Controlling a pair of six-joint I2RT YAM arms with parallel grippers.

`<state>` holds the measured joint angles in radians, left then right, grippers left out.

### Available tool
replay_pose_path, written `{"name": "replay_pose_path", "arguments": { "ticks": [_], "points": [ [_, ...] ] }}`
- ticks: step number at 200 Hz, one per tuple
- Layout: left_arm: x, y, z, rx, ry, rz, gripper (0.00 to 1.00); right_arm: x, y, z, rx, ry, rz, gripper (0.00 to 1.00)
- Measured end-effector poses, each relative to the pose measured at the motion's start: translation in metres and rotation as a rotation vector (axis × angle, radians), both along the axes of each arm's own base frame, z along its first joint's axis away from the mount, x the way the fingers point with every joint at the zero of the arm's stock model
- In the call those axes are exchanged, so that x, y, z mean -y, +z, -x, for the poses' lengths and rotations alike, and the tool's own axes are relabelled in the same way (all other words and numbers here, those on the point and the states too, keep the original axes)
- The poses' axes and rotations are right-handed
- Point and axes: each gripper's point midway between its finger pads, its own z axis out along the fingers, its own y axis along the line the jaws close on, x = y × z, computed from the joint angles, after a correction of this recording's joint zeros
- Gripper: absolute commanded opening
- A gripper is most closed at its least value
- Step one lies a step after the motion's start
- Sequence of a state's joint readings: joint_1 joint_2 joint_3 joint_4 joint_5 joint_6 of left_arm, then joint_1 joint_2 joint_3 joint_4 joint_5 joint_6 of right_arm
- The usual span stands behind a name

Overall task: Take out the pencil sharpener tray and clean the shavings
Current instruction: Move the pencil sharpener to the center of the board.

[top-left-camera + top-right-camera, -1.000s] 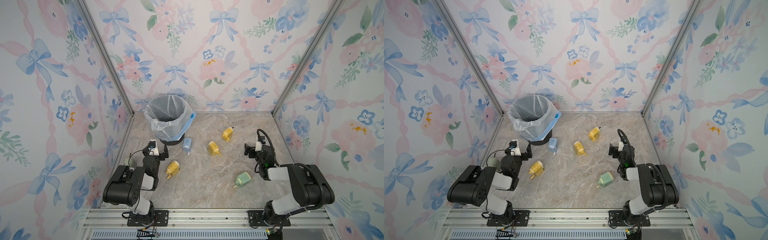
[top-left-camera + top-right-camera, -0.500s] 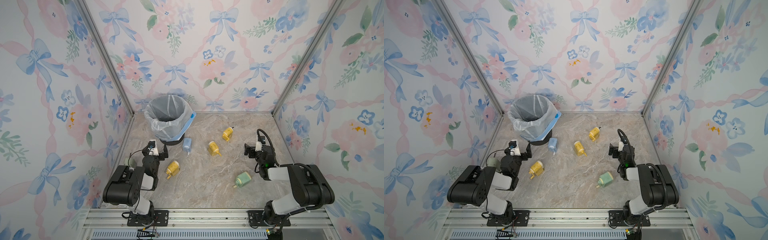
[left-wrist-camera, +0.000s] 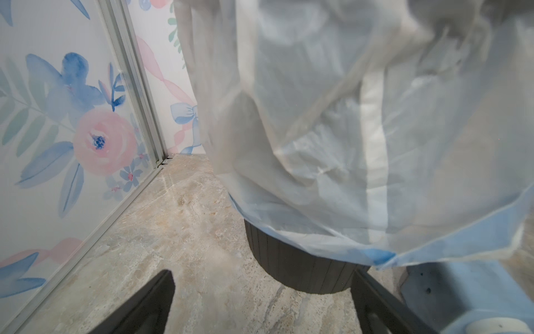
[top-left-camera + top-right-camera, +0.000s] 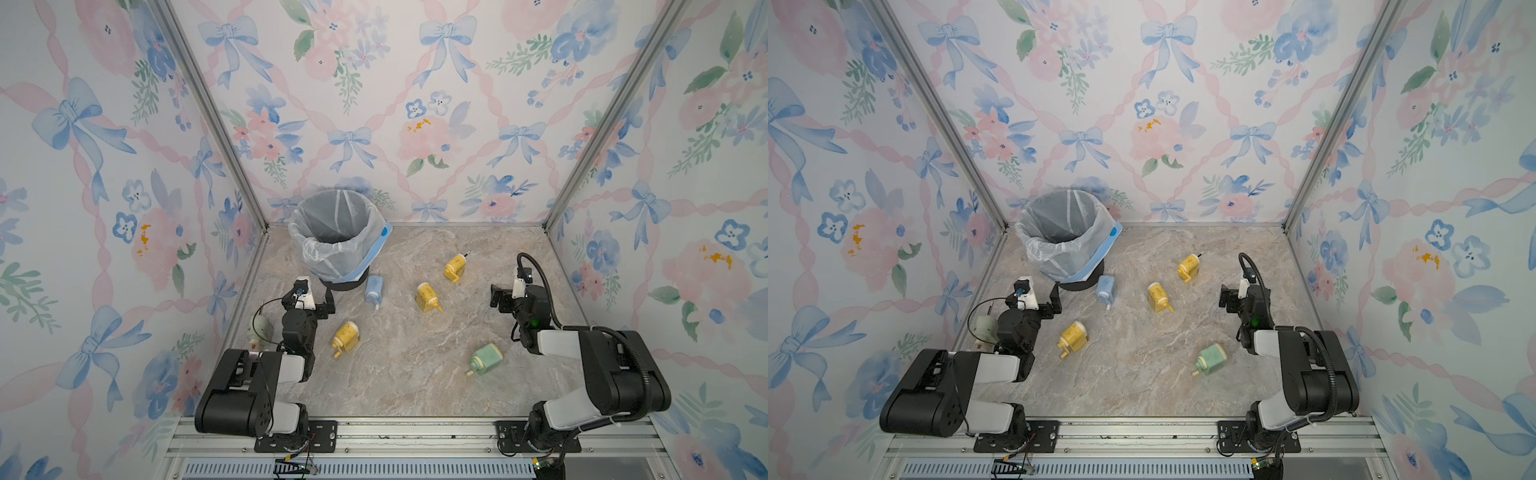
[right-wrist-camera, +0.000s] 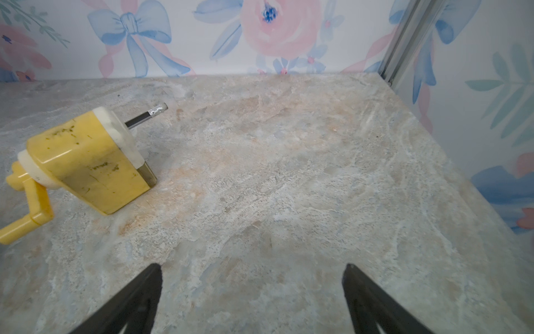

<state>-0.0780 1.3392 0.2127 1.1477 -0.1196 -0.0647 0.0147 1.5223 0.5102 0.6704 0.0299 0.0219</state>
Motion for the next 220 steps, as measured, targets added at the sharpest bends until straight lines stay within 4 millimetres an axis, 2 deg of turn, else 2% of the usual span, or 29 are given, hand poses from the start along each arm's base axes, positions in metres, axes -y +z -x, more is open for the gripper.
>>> {"name": "replay_pose_path", "arguments": {
  "ticks": [21, 36, 85, 125, 145, 179, 202, 220],
  "points": [
    [-0.001, 0.031, 0.002, 0.048, 0.007, 0.029, 0.98, -0.004, 0.025, -0.019, -0.004, 0.011, 0.001, 0.97],
    [-0.007, 0.045, 0.009, 0.068, 0.027, 0.058, 0.98, -0.009, 0.038, -0.021, 0.0, 0.023, 0.008, 0.97],
    [-0.036, 0.044, 0.031, -0.02, 0.159, 0.122, 0.98, -0.037, 0.039, -0.001, -0.093, 0.068, -0.002, 0.97],
    [-0.064, 0.056, 0.049, -0.054, 0.277, 0.156, 0.97, -0.061, 0.074, -0.011, -0.099, 0.111, -0.136, 0.97],
    [-0.087, 0.051, 0.063, -0.082, 0.371, 0.169, 0.98, -0.078, 0.081, -0.01, -0.105, 0.17, -0.198, 0.97],
    [-0.124, 0.033, 0.083, -0.135, 0.534, 0.187, 0.98, -0.109, 0.076, 0.002, -0.161, 0.266, -0.236, 0.97],
    [-0.136, 0.021, 0.087, -0.187, 0.583, 0.154, 0.98, -0.116, 0.077, 0.006, -0.173, 0.301, -0.255, 0.97],
    [-0.139, 0.011, 0.085, -0.244, 0.566, 0.11, 0.98, -0.119, 0.081, 0.008, -0.171, 0.316, -0.268, 0.97]
  ]
}}
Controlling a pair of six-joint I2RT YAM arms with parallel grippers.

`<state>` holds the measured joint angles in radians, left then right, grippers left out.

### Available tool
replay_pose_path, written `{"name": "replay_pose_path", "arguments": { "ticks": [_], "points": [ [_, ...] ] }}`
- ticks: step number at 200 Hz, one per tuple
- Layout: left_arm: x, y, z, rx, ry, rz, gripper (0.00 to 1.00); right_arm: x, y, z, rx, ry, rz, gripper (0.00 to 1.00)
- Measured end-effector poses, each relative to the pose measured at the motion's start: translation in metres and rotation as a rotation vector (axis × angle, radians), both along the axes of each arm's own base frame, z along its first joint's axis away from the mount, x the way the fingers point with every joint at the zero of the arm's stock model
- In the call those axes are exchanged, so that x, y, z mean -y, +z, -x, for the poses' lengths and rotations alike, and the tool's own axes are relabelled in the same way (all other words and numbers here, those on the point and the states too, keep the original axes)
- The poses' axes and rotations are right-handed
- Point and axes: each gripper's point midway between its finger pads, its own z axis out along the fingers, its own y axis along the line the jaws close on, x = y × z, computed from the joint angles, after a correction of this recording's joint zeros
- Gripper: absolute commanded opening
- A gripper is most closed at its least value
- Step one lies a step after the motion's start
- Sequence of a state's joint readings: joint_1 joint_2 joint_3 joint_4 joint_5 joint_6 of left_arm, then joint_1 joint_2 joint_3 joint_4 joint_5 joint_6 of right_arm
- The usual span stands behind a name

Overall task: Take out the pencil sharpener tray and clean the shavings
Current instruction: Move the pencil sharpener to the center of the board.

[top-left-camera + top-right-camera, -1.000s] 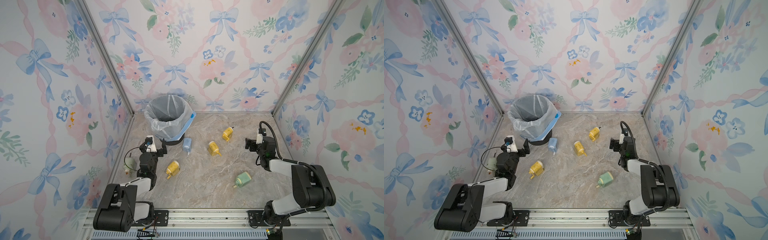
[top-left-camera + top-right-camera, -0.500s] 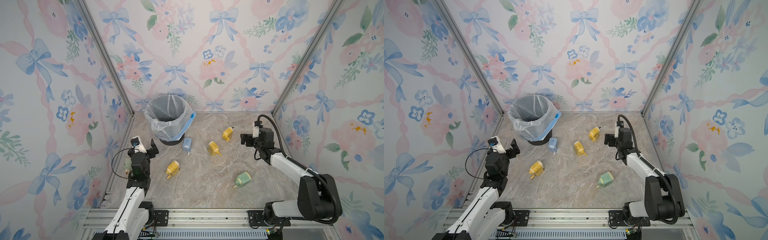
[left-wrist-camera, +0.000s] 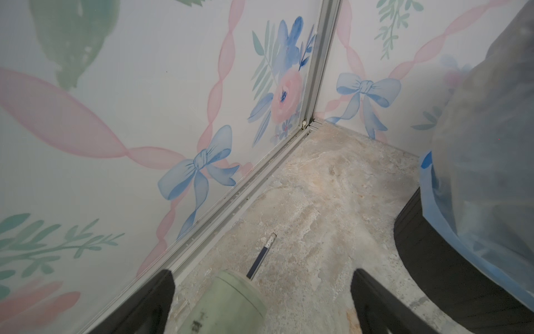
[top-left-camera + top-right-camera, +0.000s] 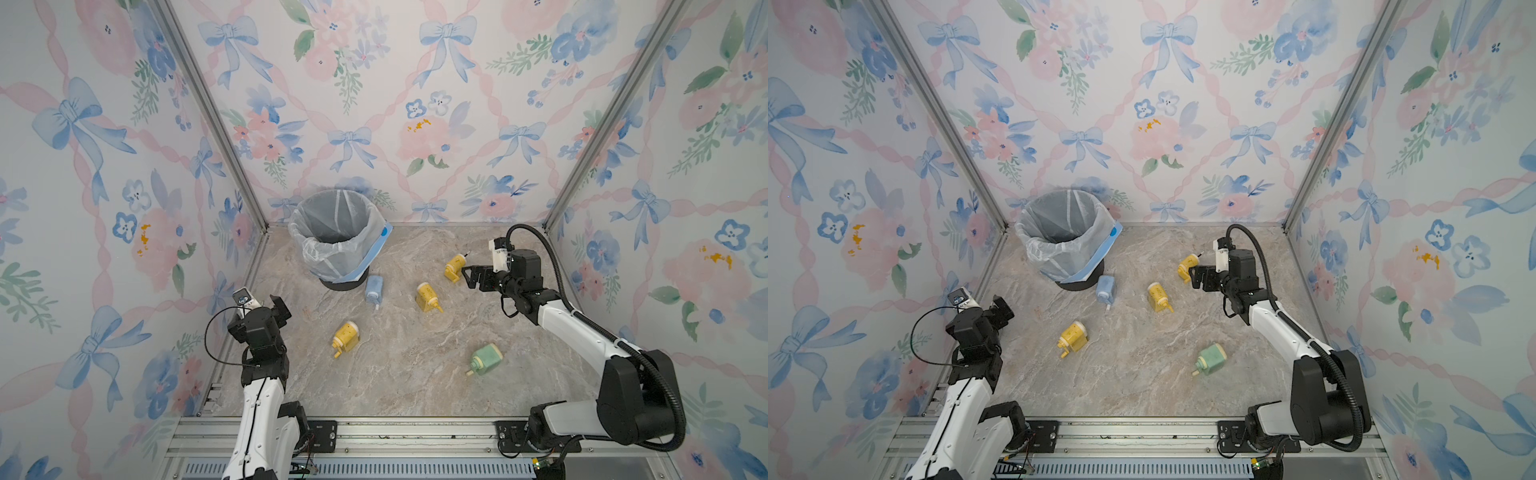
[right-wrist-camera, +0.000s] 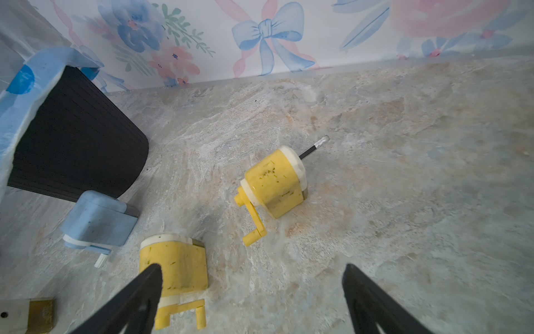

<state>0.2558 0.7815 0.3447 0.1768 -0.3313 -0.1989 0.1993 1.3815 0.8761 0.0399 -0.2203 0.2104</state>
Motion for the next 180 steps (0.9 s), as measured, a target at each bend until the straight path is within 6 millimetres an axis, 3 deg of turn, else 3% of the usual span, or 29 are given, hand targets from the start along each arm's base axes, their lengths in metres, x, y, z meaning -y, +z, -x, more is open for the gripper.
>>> {"name": "replay_pose_path", "arguments": {
  "ticks": [22, 64, 124, 140, 166, 180],
  "points": [
    [0.0, -0.006, -0.007, -0.05, -0.066, -0.013, 0.98, -0.003, 0.003, 0.0, 0.004, 0.015, -0.01, 0.97],
    [-0.006, 0.005, -0.022, -0.067, -0.155, -0.019, 0.98, -0.007, 0.012, 0.004, 0.015, 0.03, -0.04, 0.97],
    [-0.024, -0.001, -0.041, -0.122, -0.231, 0.029, 0.98, -0.014, 0.021, 0.006, 0.025, 0.05, -0.075, 0.97],
    [-0.021, 0.004, -0.049, -0.114, -0.284, 0.051, 0.98, -0.015, 0.022, 0.007, 0.024, 0.054, -0.086, 0.97],
    [-0.012, 0.012, -0.074, -0.111, -0.387, 0.127, 0.81, -0.019, 0.024, 0.007, 0.025, 0.061, -0.107, 0.97],
    [-0.012, 0.01, -0.086, -0.131, -0.429, 0.184, 0.82, -0.022, 0.026, 0.008, 0.026, 0.071, -0.119, 0.97]
  ]
}}
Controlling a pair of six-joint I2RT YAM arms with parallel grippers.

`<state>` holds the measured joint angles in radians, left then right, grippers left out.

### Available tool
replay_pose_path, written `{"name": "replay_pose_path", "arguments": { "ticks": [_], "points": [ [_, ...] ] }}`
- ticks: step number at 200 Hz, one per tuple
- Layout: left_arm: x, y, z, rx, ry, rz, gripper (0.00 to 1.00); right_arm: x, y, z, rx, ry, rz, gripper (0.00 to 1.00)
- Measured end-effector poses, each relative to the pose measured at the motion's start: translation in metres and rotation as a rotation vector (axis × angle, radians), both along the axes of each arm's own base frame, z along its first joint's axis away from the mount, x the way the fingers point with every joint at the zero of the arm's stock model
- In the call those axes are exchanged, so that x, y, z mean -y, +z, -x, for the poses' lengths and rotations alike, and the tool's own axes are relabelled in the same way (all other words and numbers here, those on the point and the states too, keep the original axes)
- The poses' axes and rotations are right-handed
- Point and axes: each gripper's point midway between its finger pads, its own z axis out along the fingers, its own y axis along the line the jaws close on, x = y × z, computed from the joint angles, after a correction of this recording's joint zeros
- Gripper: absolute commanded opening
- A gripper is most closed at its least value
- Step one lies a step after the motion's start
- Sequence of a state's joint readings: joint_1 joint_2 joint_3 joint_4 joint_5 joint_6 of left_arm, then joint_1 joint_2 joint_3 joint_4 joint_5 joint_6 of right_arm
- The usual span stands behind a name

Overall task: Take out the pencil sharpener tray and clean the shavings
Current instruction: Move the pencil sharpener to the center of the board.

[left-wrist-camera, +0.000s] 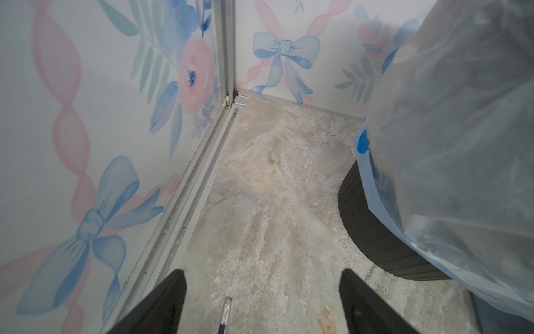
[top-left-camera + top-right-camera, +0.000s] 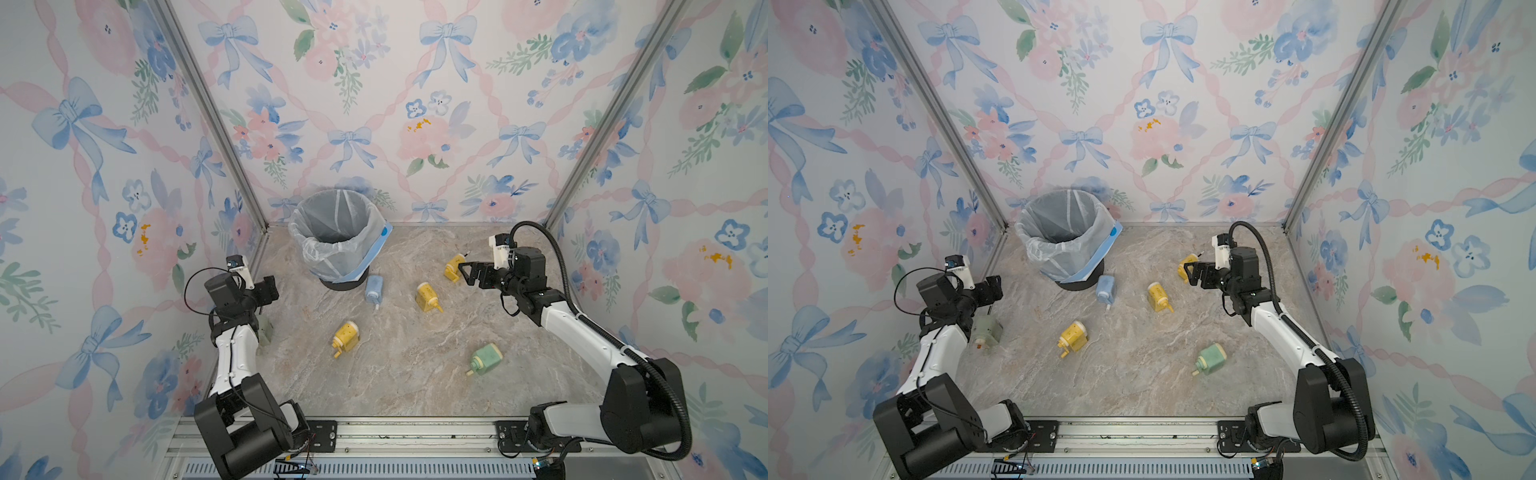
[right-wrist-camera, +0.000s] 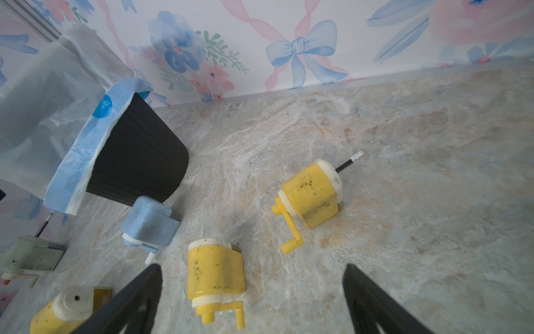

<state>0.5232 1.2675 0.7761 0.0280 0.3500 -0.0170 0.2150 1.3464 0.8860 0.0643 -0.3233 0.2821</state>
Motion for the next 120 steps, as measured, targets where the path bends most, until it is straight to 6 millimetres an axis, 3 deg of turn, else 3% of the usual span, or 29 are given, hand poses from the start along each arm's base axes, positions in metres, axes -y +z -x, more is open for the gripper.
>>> {"name": "replay_pose_path", "arguments": {
  "ticks": [22, 51, 99, 120],
  "points": [
    [0.005, -0.013, 0.004, -0.057, -0.021, 0.052, 0.89, -0.006, 0.002, 0.001, 0.0, 0.017, -0.024, 0.97],
    [0.011, -0.013, 0.022, -0.095, -0.006, 0.051, 0.88, -0.011, -0.002, -0.002, -0.016, 0.03, -0.059, 0.97],
    [-0.007, -0.032, 0.046, -0.209, 0.125, -0.019, 0.95, -0.018, -0.013, -0.003, -0.07, 0.051, -0.103, 0.97],
    [-0.01, -0.046, 0.057, -0.266, 0.163, -0.023, 0.92, -0.019, -0.012, -0.003, -0.072, 0.055, -0.116, 0.97]
  ]
}}
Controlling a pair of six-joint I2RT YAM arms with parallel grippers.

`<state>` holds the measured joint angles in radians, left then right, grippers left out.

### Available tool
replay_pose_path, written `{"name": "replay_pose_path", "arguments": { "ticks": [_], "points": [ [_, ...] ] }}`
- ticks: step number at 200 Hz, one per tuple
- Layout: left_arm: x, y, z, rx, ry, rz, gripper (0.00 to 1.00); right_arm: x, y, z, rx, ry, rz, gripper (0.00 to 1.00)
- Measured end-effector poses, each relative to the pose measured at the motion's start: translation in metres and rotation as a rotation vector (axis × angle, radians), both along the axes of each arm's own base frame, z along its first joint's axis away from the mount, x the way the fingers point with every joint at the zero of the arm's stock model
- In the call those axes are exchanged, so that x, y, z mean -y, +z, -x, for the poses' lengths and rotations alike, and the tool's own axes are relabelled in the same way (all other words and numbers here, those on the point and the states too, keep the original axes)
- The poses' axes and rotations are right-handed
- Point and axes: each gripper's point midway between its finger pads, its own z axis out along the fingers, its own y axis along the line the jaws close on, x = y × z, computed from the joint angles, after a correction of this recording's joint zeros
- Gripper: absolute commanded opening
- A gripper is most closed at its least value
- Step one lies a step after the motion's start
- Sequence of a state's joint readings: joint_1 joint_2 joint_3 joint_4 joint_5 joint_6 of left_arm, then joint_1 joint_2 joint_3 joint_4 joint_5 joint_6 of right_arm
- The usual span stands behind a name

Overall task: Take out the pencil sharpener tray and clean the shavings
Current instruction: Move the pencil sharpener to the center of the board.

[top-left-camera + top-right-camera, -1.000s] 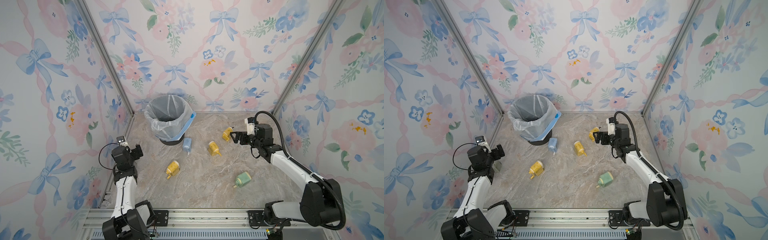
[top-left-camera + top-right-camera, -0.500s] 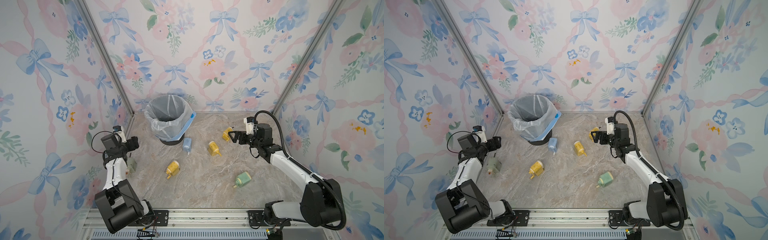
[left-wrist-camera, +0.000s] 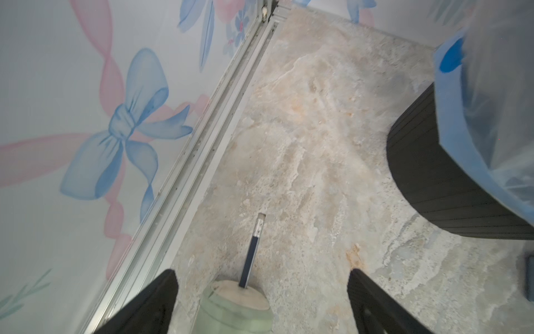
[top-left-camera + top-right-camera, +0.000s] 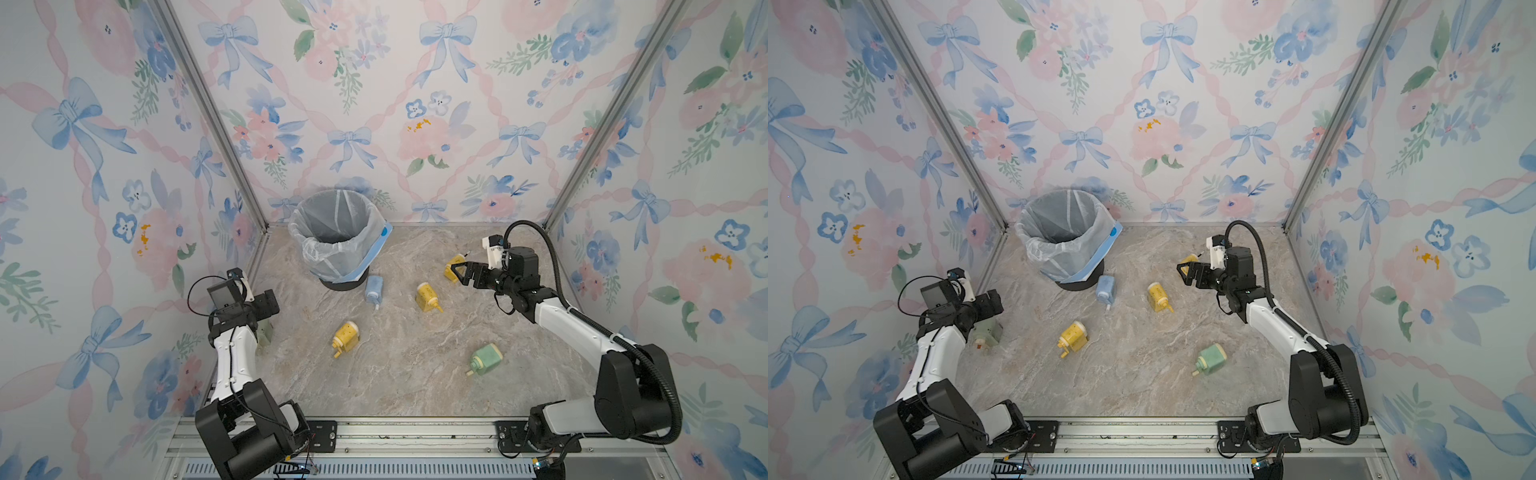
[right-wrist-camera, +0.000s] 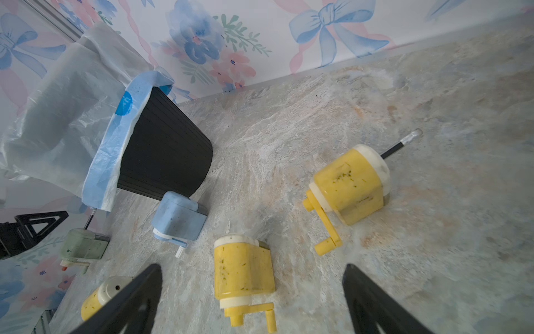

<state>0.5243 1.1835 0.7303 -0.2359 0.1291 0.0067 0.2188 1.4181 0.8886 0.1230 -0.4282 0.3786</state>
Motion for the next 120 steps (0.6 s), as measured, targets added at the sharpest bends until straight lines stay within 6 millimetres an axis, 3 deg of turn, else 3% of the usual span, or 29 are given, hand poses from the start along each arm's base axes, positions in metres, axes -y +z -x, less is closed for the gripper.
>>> {"name": "replay_pose_path", "arguments": {
  "ticks": [77, 120],
  "points": [
    [-0.003, -0.032, 0.005, -0.15, 0.053, 0.093, 0.9, -0.001, -0.011, -0.003, -0.024, 0.007, -0.005, 0.97],
    [-0.003, -0.035, 0.013, -0.196, 0.089, 0.117, 0.88, 0.0, -0.012, -0.004, -0.03, 0.006, -0.01, 0.97]
  ]
}}
